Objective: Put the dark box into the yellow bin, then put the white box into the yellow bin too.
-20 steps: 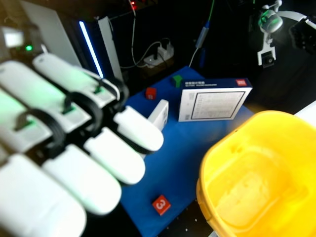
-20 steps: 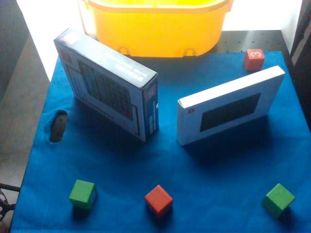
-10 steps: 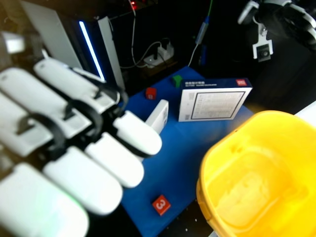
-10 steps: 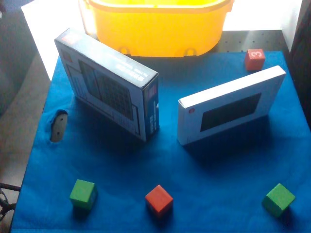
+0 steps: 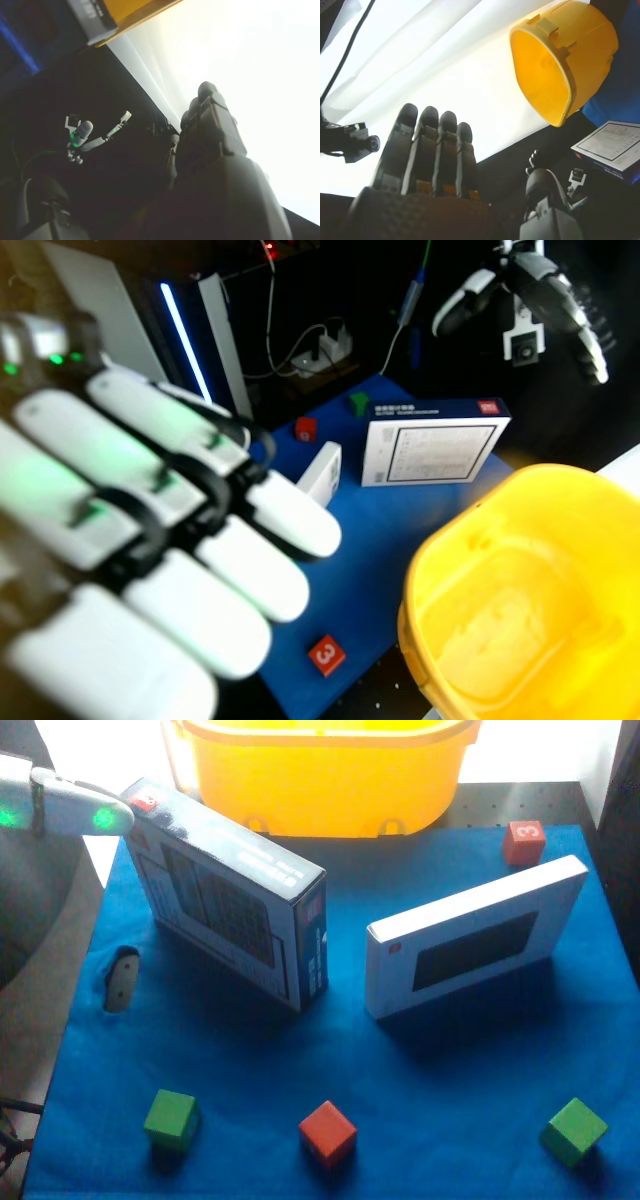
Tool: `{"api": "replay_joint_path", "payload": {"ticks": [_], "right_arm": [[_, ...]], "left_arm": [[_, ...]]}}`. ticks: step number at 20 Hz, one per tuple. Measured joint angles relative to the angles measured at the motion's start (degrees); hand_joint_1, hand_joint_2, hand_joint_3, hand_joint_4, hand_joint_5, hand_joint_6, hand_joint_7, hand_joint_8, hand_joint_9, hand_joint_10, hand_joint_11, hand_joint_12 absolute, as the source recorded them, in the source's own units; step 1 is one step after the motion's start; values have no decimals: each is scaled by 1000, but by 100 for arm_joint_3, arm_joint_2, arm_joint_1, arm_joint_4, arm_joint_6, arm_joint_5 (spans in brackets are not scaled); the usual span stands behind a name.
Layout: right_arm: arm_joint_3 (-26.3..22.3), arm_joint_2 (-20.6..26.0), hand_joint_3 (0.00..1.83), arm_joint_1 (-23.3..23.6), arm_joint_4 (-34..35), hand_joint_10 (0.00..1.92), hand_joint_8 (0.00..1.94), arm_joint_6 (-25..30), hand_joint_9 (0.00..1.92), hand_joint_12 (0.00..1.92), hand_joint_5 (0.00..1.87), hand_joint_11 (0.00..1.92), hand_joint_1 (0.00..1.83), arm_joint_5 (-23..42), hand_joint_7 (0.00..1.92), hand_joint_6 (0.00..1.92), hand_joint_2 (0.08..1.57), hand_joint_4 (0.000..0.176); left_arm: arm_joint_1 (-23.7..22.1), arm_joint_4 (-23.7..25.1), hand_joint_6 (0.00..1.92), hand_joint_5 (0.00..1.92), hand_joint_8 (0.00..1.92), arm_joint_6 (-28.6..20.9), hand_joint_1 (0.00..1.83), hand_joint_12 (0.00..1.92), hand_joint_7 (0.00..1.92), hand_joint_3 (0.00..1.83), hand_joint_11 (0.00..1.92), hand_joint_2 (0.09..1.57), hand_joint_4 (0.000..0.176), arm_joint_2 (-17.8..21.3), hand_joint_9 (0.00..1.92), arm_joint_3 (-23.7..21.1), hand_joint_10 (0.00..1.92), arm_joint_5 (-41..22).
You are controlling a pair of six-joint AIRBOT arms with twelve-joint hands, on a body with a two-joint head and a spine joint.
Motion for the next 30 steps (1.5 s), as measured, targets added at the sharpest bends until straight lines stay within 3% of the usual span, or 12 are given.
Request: {"api": "replay_joint_path", "payload": {"ticks": [4, 7, 12, 15, 16, 18, 21, 24, 27, 28, 29, 30], "right_arm": [[0, -4, 6, -33, 4, 0, 0, 0, 305, 109, 308, 216, 13, 2, 384, 0, 1159, 0], [0, -4, 0, -94, 4, 4, 2, 0, 305, 114, 308, 219, 30, 26, 390, 0, 1145, 0], [0, -4, 0, -94, 4, 8, 6, -2, 336, 117, 352, 222, 66, -4, 417, 9, 1117, 0], [0, -15, 4, -107, 4, 6, 4, -2, 338, 117, 351, 215, 53, 7, 418, 4, 1129, 0], [0, -15, 6, -120, 4, 6, 5, -2, 339, 117, 345, 214, 52, 0, 421, 1, 1136, 0], [0, -15, 2, -138, 9, 8, 7, 0, 347, 126, 345, 226, 47, 0, 431, 1, 1130, 0], [0, -11, 4, -138, 9, 8, 3, -2, 355, 134, 321, 234, 45, -2, 425, 0, 1135, 0], [0, -9, 0, -144, 9, 0, 0, 0, 331, 135, 315, 225, 72, 0, 418, 0, 1106, 0], [0, -9, 0, -144, 9, 2, 3, 0, 317, 125, 295, 202, 17, 2, 402, 0, 1107, 0], [0, 2, 0, -144, 9, 3, 3, 0, 321, 122, 283, 195, 17, 0, 403, 0, 1111, 0], [0, 2, 0, -144, 9, 3, 5, 0, 321, 116, 281, 187, 14, 0, 410, 0, 1095, 0], [0, 2, 0, -144, 9, 1, 4, 0, 319, 114, 277, 184, 15, 0, 409, 0, 1089, 0]], "left_arm": [[-452, 874, 0, 0, 2, -514, 895, 2, 115, 0, 119, 602, 176, -365, 116, 225, 1, 468], [-669, 1495, 0, 0, 0, -894, 753, 0, 85, 22, 96, 780, 176, -640, 106, 417, 0, 680], [-675, 1829, 0, 0, 7, -1097, 749, 20, 97, 0, 139, 638, 162, -645, 139, 435, 10, 916], [-675, 2055, 0, 0, 4, -1235, 810, 21, 130, 0, 141, 612, 172, -645, 159, 437, 5, 984], [-675, 2109, 0, 0, 5, -1276, 815, 27, 141, 0, 156, 604, 161, -645, 171, 437, 7, 1008], [-675, 2234, 0, 0, 0, -1285, 911, 17, 103, 0, 131, 586, 173, -645, 139, 437, 0, 1075], [-675, 2433, 0, 0, 4, -1399, 932, 10, 99, 0, 115, 585, 176, -728, 128, 520, 6, 1130], [-710, 2756, 0, 0, 1, -1762, 936, 35, 94, 7, 174, 623, 140, -1001, 137, 793, 8, 1132], [-699, 3056, 0, 0, 2, -1862, 912, 46, 89, 1, 225, 616, 138, -1224, 200, 940, 9, 1314], [-699, 3130, 0, 0, 3, -1840, 911, 69, 135, 3, 323, 654, 82, -1283, 286, 968, 11, 1340], [-699, 2999, 17, 180, 12, -1888, 972, 103, 276, 7, 438, 732, 0, -1281, 378, 992, 14, 1314], [-699, 2968, 17, 313, 13, -1899, 1019, 137, 407, 5, 517, 776, 0, -1281, 480, 1008, 17, 1318]]}}
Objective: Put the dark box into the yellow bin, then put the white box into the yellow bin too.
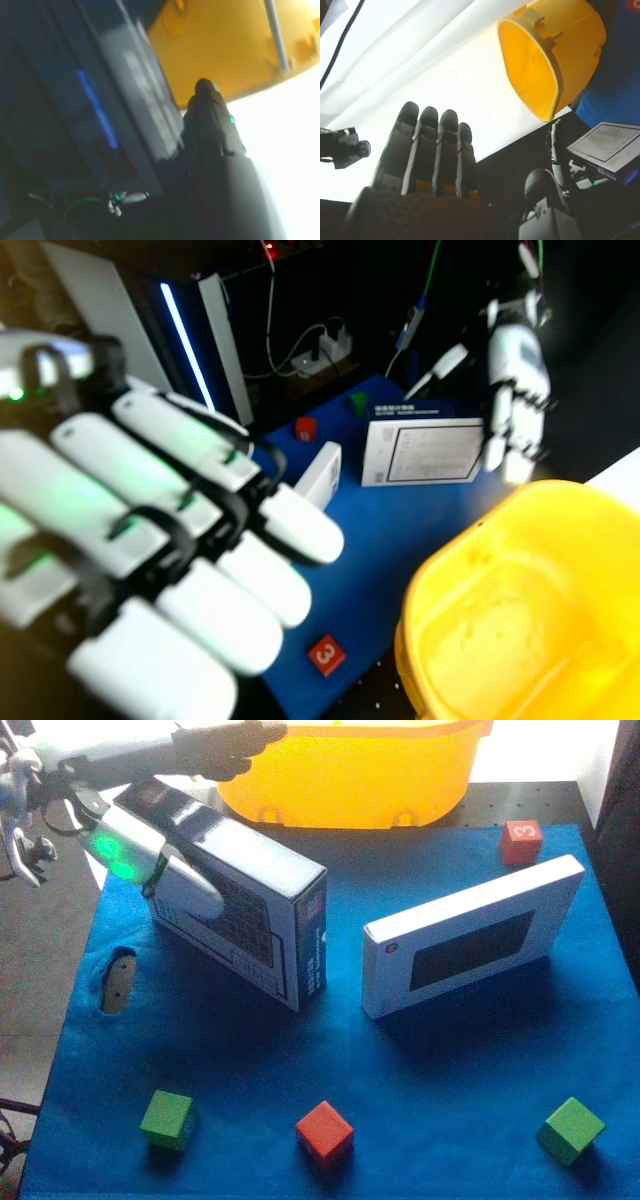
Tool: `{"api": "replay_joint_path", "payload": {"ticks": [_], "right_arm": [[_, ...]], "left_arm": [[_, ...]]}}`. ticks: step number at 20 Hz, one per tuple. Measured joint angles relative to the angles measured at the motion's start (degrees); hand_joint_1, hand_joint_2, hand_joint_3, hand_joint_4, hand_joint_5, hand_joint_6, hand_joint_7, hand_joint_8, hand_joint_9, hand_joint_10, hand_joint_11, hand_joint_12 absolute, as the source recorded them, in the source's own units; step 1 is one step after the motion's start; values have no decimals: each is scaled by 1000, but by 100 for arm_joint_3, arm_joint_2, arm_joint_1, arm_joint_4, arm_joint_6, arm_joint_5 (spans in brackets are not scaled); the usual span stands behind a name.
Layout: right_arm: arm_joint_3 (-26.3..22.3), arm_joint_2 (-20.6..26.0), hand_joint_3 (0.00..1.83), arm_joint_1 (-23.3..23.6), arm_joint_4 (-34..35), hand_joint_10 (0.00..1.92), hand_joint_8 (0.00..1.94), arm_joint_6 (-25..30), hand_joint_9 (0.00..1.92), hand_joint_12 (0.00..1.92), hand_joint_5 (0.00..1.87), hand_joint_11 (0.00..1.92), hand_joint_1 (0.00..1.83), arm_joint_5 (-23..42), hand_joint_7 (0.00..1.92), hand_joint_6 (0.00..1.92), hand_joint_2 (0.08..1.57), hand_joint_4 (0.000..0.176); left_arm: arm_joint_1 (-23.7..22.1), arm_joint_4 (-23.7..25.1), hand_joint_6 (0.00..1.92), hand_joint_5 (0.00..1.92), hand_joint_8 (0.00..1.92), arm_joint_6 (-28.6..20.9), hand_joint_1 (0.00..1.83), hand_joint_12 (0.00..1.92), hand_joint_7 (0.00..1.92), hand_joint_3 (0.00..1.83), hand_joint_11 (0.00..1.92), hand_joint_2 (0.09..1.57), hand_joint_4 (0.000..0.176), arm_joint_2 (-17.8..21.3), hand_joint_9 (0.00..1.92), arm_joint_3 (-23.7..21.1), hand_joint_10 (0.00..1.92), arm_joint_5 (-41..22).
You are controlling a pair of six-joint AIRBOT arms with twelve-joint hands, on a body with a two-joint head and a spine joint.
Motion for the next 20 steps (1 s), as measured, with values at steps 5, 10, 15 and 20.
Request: {"api": "replay_joint_path", "payload": {"ticks": [5, 10, 15, 20], "right_arm": [[0, 15, 0, 0, -2, 4, 2, 0, 320, 111, 268, 185, 0, 0, 408, 3, 1084, 0], [0, 17, 0, -35, 0, 3, 2, 0, 320, 110, 279, 185, 11, 4, 405, 8, 1084, 0], [0, 17, 9, -35, 0, 5, 3, 0, 334, 125, 291, 223, 7, 2, 413, 5, 1120, 0], [0, 11, 8, -35, 0, 9, 9, -2, 353, 133, 318, 240, 9, 0, 440, 10, 1134, 0]], "left_arm": [[83, -22, 585, 1150, 211, -4, 1370, 936, 1235, 2, 937, 1004, 0, 44, 1163, -2, 719, -9], [83, -20, 318, 1283, 233, -17, 1322, 1310, 1478, 0, 1174, 971, 0, 79, 1294, -39, 1136, 39], [85, -293, 544, 1128, 505, 66, 1409, 804, 1231, 7, 1170, 1009, 0, 345, 1200, -304, 855, -164], [-26, -802, 475, 1193, 654, 507, 1304, 1364, 1275, 2, 1002, 1006, 0, 791, 1188, -717, 931, -610]]}}
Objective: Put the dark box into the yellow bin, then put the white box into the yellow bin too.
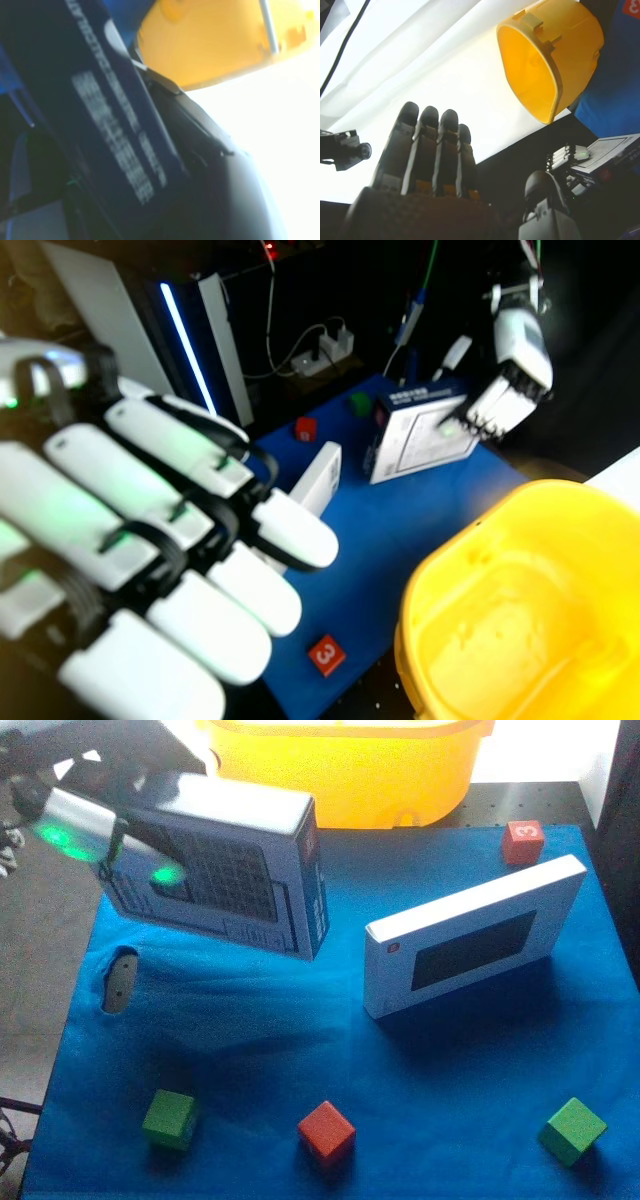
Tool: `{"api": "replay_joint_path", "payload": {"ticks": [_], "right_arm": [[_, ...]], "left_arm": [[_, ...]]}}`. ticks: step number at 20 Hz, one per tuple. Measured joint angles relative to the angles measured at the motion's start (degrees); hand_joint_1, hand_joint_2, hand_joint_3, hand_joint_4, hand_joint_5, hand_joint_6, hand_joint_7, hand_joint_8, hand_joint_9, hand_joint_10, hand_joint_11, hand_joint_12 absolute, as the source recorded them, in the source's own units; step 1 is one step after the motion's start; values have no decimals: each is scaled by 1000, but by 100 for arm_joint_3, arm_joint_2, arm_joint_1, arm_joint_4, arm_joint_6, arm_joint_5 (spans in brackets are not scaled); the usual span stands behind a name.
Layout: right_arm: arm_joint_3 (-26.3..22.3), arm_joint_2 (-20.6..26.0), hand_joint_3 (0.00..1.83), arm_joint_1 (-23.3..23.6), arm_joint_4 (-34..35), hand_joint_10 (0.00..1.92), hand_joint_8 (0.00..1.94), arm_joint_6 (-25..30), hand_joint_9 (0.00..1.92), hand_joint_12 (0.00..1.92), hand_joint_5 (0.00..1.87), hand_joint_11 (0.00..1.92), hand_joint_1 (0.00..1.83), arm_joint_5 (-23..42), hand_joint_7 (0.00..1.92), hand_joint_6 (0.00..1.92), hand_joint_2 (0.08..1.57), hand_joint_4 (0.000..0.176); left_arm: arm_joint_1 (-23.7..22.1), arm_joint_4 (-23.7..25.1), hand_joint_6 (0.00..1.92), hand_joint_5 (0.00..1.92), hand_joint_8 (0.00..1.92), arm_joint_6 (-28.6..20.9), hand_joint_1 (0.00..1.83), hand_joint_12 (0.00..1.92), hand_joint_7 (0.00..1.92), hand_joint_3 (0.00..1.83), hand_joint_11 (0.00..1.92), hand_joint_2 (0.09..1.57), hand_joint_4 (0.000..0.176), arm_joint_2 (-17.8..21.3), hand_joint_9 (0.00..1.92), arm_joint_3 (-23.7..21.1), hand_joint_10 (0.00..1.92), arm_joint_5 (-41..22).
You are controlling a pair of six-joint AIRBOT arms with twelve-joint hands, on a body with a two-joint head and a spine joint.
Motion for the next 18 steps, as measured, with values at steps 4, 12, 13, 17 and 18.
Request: {"api": "replay_joint_path", "payload": {"ticks": [4, 12, 13, 17, 18], "right_arm": [[0, -17, 9, 0, 26, 13, 7, 2, 376, 143, 313, 254, 4, 2, 446, 3, 1151, 0], [0, -118, 0, 0, 37, 4, 1, 2, 377, 146, 309, 238, 9, 4, 443, 0, 1145, 0], [0, -118, 0, 0, 37, 2, 0, 2, 373, 151, 305, 238, 3, 2, 437, 0, 1145, 0], [13, -181, 0, -2, 37, 0, 1, 0, 361, 158, 290, 233, 0, 0, 433, 0, 1109, 0], [13, -203, 0, -46, 35, 0, 0, 0, 347, 157, 277, 223, 0, 31, 425, 0, 1098, 0]], "left_arm": [[-459, -575, 654, 1137, 806, 439, 1358, 1303, 1116, 0, 759, 1046, 0, 245, 1026, -131, 986, -352], [-949, -1484, 423, 1221, 641, 1091, 1398, 1324, 1190, 3, 838, 1017, 0, 278, 1082, 39, 988, -533], [-979, -1606, 455, 1149, 804, 1167, 1399, 1270, 1138, 1, 860, 1039, 0, 275, 1049, 63, 1045, -538], [-1209, -1864, 260, 1274, 931, 1331, 1299, 1320, 1157, 0, 663, 1026, 0, 164, 1000, 258, 763, -452], [-1255, -1891, 222, 1325, 884, 1370, 1279, 1293, 1143, 2, 546, 1018, 0, 125, 943, 286, 685, -439]]}}
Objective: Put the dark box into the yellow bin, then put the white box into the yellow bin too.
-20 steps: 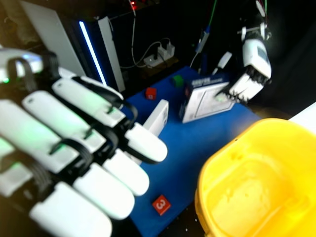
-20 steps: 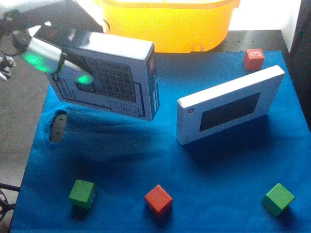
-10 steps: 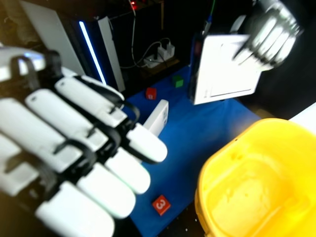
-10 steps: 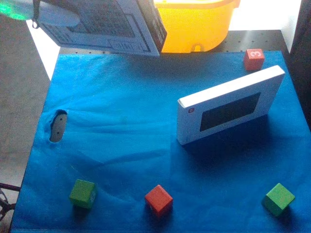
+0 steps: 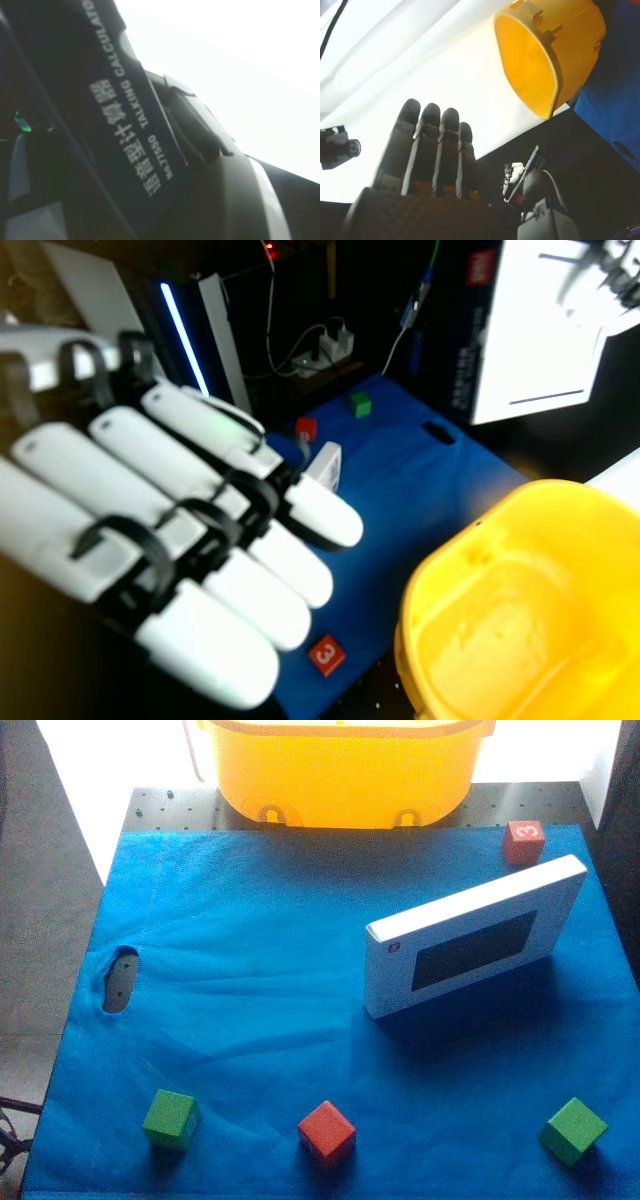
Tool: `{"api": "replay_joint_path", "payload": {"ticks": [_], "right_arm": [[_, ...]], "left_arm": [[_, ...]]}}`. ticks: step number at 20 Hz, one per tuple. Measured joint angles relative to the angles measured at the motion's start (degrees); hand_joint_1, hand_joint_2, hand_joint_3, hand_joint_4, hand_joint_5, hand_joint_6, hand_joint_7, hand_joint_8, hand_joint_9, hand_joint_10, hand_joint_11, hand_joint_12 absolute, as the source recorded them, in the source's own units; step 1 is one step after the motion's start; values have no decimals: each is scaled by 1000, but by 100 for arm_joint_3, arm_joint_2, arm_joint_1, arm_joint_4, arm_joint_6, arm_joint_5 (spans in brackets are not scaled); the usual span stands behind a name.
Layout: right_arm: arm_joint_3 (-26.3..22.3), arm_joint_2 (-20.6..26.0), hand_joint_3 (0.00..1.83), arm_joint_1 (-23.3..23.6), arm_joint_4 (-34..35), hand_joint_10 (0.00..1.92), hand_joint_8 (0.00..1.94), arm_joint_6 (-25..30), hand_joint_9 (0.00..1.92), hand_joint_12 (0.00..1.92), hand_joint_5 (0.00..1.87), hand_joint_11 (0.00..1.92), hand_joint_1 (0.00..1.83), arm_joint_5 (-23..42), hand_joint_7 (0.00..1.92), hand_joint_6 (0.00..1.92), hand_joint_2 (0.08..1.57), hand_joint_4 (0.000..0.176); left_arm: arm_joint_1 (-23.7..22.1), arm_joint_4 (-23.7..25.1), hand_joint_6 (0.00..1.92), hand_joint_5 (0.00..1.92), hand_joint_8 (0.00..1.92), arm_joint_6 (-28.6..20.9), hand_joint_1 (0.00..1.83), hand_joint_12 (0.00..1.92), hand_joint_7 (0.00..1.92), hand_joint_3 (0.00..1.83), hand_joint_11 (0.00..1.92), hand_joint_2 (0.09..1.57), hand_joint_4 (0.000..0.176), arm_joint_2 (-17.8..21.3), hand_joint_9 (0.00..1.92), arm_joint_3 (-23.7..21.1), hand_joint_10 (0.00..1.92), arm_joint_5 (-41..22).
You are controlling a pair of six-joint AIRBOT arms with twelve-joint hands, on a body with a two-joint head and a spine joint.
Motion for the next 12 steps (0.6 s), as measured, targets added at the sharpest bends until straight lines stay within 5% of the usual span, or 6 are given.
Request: {"api": "replay_joint_path", "payload": {"ticks": [2, 3, 4, 6, 10, 12], "right_arm": [[0, -35, 0, -20, 2, 0, 1, 2, 331, 156, 274, 211, 0, -26, 414, 1, 1105, 0], [4, -48, 4, -20, 2, 0, 0, 2, 322, 153, 288, 194, 0, -28, 402, 7, 1129, 0], [9, -50, 2, -26, 2, 2, 1, 2, 325, 151, 302, 184, 0, -26, 401, 11, 1127, 0], [52, -94, 0, -105, 0, 1, 1, 0, 323, 150, 290, 162, 18, 7, 404, 3, 1102, 0], [144, -291, 0, -306, -2, 0, 3, 0, 326, 173, 292, 171, 50, 146, 408, 2, 1052, 0], [203, -411, 0, -481, 0, 5, 3, 2, 333, 210, 295, 178, 51, 308, 430, 0, 1003, 0]], "left_arm": [[-70, -57, 87, 1350, 1086, 92, 1285, 1351, 1068, 0, 559, 1045, 0, -92, 910, 98, 819, 59], [-151, -59, 107, 1426, 1374, 125, 1233, 1764, 954, 0, 649, 982, 0, -138, 822, 197, 1528, 131], [-188, -85, 104, 1448, 1684, 184, 1220, 1890, 936, 0, 838, 963, 0, -186, 883, 273, 1842, 151], [-328, -195, 56, 1484, 1912, 205, 1221, 1920, 1150, 0, 1333, 949, 0, -310, 1241, 433, 1918, 227], [-450, -131, 36, 1493, 1921, 341, 1226, 1921, 1347, 0, 1601, 948, 0, -544, 1529, 658, 1921, 376], [-483, -155, 35, 1491, 1735, 354, 1225, 1877, 1292, 0, 1386, 950, 0, -787, 1429, 920, 1813, 444]]}}
